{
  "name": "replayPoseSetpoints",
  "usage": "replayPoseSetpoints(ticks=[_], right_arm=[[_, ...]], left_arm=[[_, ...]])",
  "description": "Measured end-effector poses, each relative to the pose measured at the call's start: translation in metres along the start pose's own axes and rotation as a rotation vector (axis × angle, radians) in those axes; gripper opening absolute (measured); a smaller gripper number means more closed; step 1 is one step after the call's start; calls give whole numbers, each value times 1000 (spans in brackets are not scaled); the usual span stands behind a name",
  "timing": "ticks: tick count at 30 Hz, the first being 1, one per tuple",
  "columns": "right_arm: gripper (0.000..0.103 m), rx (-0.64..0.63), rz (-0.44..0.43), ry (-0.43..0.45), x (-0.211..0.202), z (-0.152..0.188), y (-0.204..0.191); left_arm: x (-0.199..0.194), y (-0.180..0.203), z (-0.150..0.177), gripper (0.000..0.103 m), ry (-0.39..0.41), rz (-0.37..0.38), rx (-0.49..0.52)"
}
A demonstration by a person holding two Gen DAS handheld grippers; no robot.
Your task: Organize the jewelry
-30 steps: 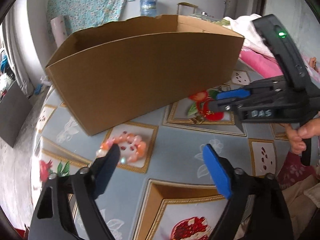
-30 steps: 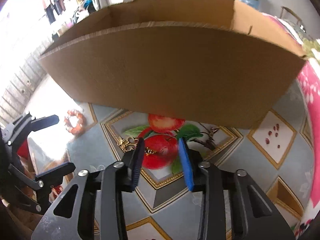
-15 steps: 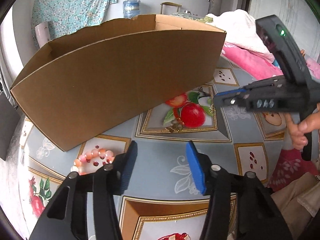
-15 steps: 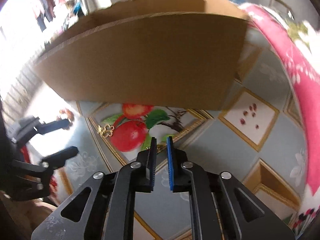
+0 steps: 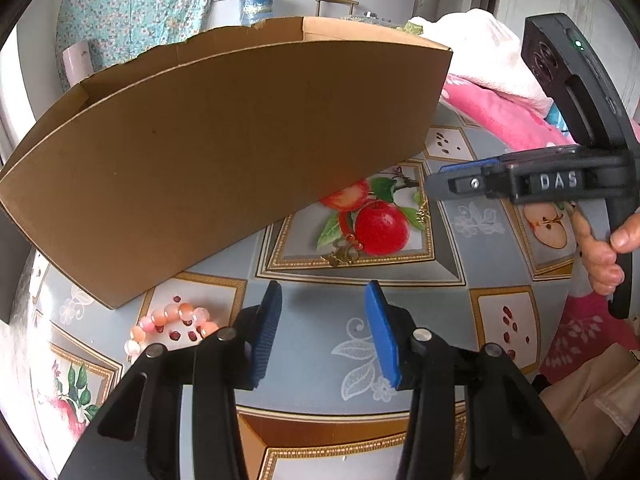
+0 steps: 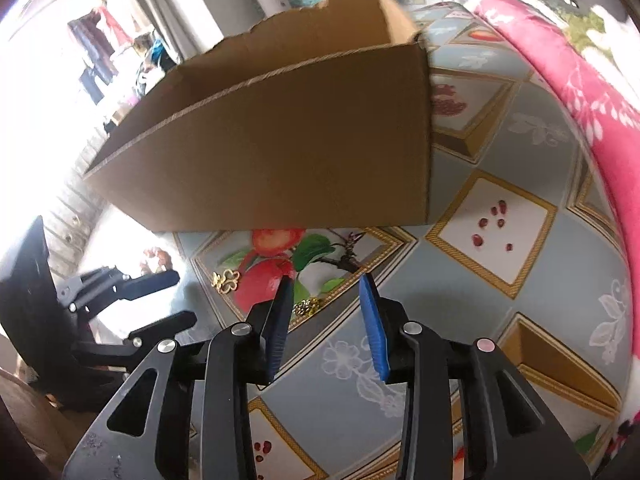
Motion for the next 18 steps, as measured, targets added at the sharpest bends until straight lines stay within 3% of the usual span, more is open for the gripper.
replayPoseSetpoints(ticks=[12,18], right_arm=[[34,-140,81,-8,2,4,-18],[34,-140,96,-11,9,6,-23]], left_arm=[[4,-2,0,42,-15,0,-3],[5,-2,0,42,-12,-2,-3]])
Point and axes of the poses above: each gripper's, at about its wrist camera, not at the fingertips, and x roughly the way its jaws point, y to its right, z to its underside, the point moved 8 cm from there along x, roughly the way its jaws point, and after that the axes turned 7 degrees about -y, right-handed, at the moved point
